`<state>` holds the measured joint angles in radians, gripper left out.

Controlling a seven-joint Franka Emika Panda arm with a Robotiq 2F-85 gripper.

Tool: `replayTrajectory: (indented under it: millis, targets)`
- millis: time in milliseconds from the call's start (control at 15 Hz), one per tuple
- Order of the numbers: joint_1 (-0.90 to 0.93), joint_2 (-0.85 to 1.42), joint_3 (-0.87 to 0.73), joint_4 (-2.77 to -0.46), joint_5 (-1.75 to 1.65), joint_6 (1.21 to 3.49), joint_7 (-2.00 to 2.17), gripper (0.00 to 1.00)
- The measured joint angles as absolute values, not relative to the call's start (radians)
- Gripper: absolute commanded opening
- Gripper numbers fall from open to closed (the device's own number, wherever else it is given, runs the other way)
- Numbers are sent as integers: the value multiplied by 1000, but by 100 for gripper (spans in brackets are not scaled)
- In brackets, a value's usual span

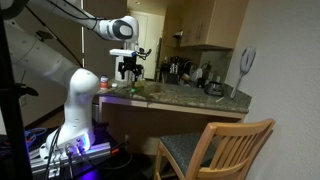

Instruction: Move the keys backwards

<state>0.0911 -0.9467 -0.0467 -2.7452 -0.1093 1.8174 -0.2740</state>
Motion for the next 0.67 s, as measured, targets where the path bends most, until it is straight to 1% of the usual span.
replayTrajectory:
  millis: [600, 667]
  targets:
    - [114, -948, -63, -2739, -160, 1760, -327, 100]
    - [114, -944, -63, -2712, -159, 1722, -327, 100]
